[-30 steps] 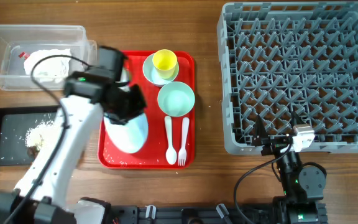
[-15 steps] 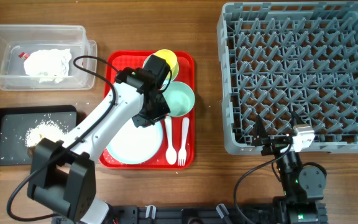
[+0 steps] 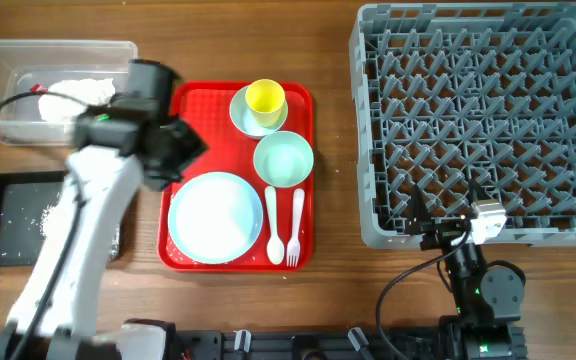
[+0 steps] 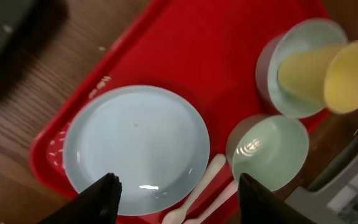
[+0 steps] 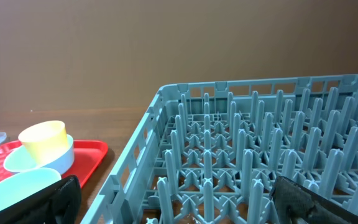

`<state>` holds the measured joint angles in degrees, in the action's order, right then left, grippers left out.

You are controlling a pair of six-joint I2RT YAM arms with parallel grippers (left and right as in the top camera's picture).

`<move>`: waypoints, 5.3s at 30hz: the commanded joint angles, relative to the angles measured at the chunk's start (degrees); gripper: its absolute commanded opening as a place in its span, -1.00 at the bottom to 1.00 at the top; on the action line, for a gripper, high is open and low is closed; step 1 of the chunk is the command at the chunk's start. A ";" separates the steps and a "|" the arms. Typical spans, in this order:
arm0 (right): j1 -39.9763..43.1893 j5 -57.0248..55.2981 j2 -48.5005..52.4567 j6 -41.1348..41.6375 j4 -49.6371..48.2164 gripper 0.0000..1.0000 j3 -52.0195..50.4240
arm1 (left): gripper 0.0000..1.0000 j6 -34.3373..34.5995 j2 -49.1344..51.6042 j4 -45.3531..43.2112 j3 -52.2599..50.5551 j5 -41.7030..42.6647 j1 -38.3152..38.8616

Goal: Sort waste into correct bins and load items into the dishwasher rack
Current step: 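Carry the empty plate back and set it on the red tray, then release the plate and withdraw the left gripper to the left, then raise the right arm and move it over the dishwasher rack, then reach the right gripper to the light-blue plate rim and grip it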

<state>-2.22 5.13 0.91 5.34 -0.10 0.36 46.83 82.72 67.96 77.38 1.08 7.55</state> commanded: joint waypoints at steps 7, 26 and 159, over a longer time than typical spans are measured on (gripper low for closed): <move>-0.24 0.70 -0.11 0.74 -0.28 1.00 -0.07 | 0.36 1.38 -8.09 6.29 0.15 -8.61 -28.72; -0.24 0.70 -0.11 0.74 -0.28 0.99 -0.07 | 1.00 3.34 -7.17 4.83 -1.66 -8.07 -46.03; -46.60 -1.05 137.68 -6.88 56.72 0.23 117.26 | 1.00 3.34 -6.97 3.43 -1.66 -10.60 -46.03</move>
<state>-48.86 5.72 136.07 0.16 56.82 116.73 50.09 75.48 71.40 75.96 -8.75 -38.17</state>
